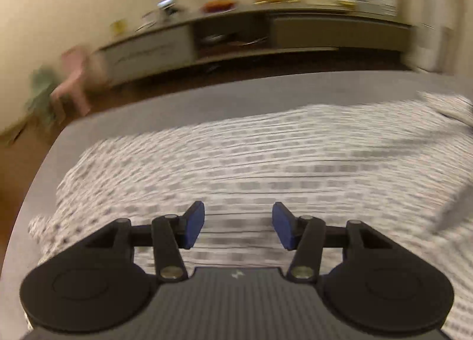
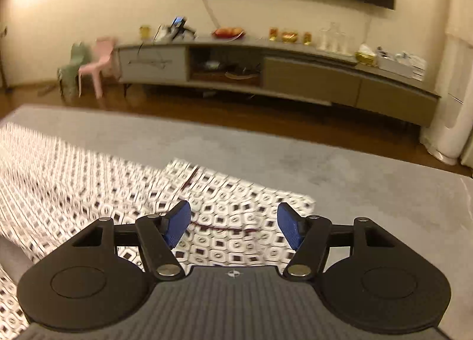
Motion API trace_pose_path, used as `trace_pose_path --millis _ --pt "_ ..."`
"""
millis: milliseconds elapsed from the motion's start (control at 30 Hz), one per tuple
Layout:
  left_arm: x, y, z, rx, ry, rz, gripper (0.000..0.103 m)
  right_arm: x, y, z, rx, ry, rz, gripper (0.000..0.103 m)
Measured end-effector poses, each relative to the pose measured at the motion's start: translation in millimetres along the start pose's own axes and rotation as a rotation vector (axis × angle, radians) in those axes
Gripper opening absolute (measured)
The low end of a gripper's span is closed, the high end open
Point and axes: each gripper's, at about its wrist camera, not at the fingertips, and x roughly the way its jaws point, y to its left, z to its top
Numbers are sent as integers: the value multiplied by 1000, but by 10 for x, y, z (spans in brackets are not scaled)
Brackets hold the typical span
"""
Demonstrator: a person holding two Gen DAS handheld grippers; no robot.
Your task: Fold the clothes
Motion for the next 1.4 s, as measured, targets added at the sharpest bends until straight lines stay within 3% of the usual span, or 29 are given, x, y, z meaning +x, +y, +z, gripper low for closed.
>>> trace_pose_path --millis 100,167,200,333,400,500,567,633,667,700,733,833,1000,1167,1300,1400 --pt "92 255 15 -71 11 16 51 58 64 -36 40 46 -3 62" --pt "146 376 24 -105 22 24 51 -57 160 3 49 50 -5 30" --pt "184 419 21 -113 32 39 51 -127 195 15 48 47 -4 6" --pt "249 625 -28 -177 60 47 56 -482 128 56 91 1 -42 5" --pt "242 660 -33 -171 66 86 56 -730 -20 62 146 -22 -85 5" --pt "244 746 -44 -187 70 126 56 -1237 -472 -169 376 -14 -258 6" --pt "235 803 -44 -208 80 138 56 -1477 -696 -500 494 46 -346 7" --pt "213 804 -27 -207 88 152 52 -1589 -789 -855 544 141 -398 18" --pt "188 799 -9 -201 82 151 50 -1660 -811 -946 559 141 -426 24" --pt "152 796 16 -194 68 143 50 -1739 -820 -992 569 114 -455 38" --pt "117 793 40 -188 54 135 50 -1794 -802 -954 554 84 -475 43" --pt "102 749 98 -140 41 109 50 -1679 -569 -615 419 40 -401 46" --pt "351 819 44 -76 74 150 54 -787 -287 -344 230 213 -299 45" --pt "444 947 102 -94 60 197 54 -170 -445 -68 242 209 -294 45" --pt "506 1027 154 -108 53 258 52 244 -505 161 203 197 -382 45" --pt "450 1169 184 -147 48 269 50 110 -503 231 228 200 -411 45"
